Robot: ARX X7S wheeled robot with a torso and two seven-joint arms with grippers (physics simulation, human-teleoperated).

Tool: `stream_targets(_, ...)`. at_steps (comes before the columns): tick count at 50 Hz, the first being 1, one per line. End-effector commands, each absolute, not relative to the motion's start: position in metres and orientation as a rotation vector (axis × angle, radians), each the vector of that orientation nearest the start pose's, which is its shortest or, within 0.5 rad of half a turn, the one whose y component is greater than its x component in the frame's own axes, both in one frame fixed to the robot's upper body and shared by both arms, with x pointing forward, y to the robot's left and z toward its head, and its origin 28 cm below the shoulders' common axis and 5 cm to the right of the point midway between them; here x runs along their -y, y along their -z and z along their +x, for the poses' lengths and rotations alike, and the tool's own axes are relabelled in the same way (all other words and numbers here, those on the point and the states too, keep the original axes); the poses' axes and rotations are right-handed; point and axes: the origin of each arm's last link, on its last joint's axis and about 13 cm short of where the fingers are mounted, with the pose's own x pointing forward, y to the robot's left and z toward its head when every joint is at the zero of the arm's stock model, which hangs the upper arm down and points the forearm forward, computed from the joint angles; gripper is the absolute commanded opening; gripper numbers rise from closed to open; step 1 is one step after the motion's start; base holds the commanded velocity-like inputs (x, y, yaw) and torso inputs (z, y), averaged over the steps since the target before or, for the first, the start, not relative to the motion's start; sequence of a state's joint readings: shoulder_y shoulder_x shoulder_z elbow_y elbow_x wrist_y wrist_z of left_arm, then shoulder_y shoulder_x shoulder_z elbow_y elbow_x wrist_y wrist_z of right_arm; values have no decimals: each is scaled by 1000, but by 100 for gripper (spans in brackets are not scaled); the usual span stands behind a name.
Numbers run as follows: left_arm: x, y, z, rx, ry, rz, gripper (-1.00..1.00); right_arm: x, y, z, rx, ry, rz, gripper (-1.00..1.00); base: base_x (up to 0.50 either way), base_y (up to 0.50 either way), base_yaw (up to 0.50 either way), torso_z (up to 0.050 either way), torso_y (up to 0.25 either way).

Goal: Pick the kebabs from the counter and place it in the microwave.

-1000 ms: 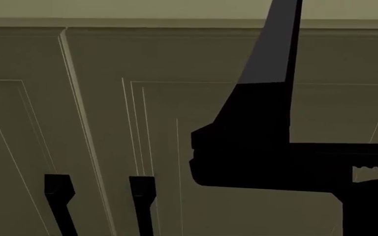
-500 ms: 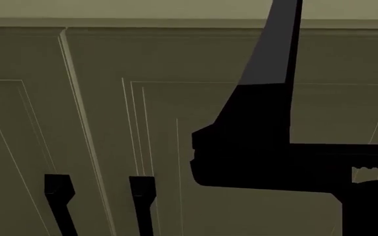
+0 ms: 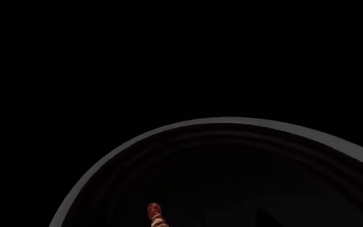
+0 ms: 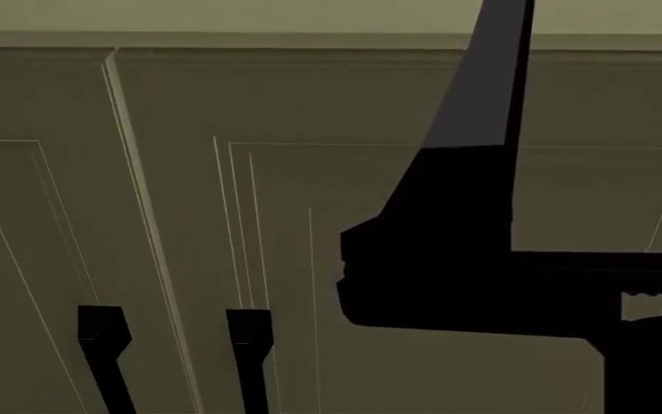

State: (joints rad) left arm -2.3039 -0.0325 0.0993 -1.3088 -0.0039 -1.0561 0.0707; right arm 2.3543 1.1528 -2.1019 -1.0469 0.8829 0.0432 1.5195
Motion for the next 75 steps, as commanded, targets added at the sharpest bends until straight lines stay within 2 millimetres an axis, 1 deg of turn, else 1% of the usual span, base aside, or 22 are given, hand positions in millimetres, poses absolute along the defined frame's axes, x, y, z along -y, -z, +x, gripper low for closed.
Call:
stream_targets(1,-221,-537,315,-7,-3,43,100,114,-308,144,985,93,-305,100,0,0,0,0,0)
stream_targets(5,-221,-540,315,31,15,53,100,114,-307,144,986,93,-303,100,0,0,0,0,0)
stream_targets(11,-219,-547,316,117,29,112,100,114,-306,144,987,93,-300,100,0,0,0,0,0)
stream_targets(18,-218,-549,316,147,72,133,100,114,-305,144,987,94,-297,100,0,0,0,0,0)
stream_targets(21,-220,-550,315,154,58,126,100,114,-306,144,989,92,-297,100,0,0,0,0,0)
stream_targets(28,-222,-561,301,188,110,102,100,113,-306,144,992,90,-292,100,0,0,0,0,0)
stream_targets(44,-210,-570,289,212,156,132,100,115,-308,143,1000,93,-289,100,0,0,0,0,0)
stream_targets(49,-207,-577,276,242,190,135,100,115,-307,143,1001,90,-285,100,0,0,0,0,0)
stream_targets(55,-208,-581,269,268,182,132,100,114,-308,143,1003,86,-285,100,0,0,0,0,0)
stream_targets(75,-202,-594,229,395,211,135,100,114,-312,142,1020,82,-280,100,0,0,0,0,0)
